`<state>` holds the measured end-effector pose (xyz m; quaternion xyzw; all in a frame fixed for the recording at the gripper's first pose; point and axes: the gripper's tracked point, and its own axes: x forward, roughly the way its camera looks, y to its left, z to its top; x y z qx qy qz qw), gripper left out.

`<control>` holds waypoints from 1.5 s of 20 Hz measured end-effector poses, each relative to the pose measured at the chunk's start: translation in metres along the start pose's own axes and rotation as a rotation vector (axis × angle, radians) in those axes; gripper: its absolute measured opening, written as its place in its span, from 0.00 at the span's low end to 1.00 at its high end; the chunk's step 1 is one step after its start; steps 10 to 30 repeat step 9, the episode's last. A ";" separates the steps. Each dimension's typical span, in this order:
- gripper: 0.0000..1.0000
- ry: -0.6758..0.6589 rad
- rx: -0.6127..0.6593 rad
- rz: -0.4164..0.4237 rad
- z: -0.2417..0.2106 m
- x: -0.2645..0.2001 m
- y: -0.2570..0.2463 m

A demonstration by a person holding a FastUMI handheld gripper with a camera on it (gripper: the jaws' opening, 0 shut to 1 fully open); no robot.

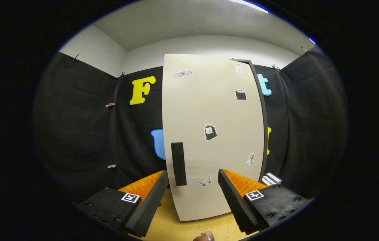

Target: Open the shoe cabinet door, grab the shoes and put them into the shoe cabinet, then close the shoe cabinet door.

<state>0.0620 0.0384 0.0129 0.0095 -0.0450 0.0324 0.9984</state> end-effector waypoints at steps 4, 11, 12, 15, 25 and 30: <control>0.98 -0.006 -0.002 0.022 0.001 0.001 0.015; 0.97 0.021 -0.017 0.067 -0.008 0.006 0.029; 0.97 0.021 -0.017 0.067 -0.008 0.006 0.029; 0.97 0.021 -0.017 0.067 -0.008 0.006 0.029; 0.97 0.021 -0.017 0.067 -0.008 0.006 0.029; 0.97 0.021 -0.017 0.067 -0.008 0.006 0.029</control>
